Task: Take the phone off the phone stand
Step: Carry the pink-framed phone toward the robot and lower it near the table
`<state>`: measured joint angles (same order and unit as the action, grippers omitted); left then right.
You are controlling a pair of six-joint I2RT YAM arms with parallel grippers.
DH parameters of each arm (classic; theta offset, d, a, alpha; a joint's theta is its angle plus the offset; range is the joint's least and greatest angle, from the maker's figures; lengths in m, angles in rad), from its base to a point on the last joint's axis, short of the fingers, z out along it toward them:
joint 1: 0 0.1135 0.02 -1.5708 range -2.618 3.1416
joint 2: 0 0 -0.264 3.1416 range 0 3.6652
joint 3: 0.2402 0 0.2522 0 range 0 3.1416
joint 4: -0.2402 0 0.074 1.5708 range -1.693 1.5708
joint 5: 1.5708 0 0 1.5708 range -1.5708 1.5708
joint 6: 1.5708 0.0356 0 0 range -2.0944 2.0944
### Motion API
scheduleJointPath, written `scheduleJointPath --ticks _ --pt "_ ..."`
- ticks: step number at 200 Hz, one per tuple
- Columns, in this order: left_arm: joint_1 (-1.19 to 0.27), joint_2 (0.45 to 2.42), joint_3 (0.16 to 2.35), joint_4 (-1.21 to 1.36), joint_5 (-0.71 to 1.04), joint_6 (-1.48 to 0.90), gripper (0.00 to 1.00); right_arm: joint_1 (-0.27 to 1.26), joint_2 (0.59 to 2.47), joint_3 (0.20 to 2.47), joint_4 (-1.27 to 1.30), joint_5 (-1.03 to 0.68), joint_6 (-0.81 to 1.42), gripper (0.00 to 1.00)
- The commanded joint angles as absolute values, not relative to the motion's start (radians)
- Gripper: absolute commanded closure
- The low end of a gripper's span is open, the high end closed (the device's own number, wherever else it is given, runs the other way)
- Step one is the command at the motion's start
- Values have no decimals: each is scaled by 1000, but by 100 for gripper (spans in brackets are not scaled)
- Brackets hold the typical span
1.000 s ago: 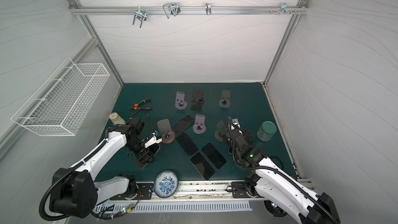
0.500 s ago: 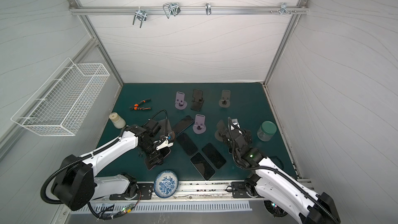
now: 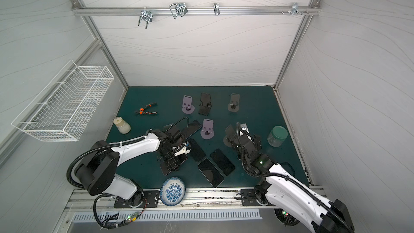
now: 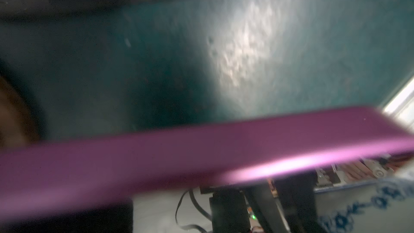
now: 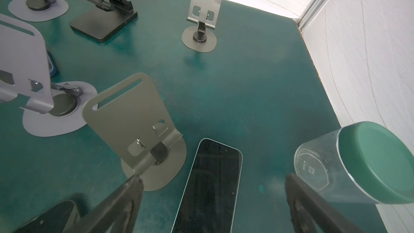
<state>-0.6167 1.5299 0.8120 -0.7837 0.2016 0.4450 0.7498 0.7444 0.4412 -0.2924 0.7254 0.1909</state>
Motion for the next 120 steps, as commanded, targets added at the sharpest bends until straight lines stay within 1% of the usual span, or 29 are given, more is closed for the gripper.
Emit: scheduleJointPath --ticks 1,59,120 --pt "-625 1579 835 -726 193 434 49 759 711 449 -285 753 192 1" --pt "-657 1613 814 -718 149 452 40 760 706 449 -291 749 191 1" --pt "-662 1630 814 -709 130 450 39 765 715 453 -294 764 196 1"
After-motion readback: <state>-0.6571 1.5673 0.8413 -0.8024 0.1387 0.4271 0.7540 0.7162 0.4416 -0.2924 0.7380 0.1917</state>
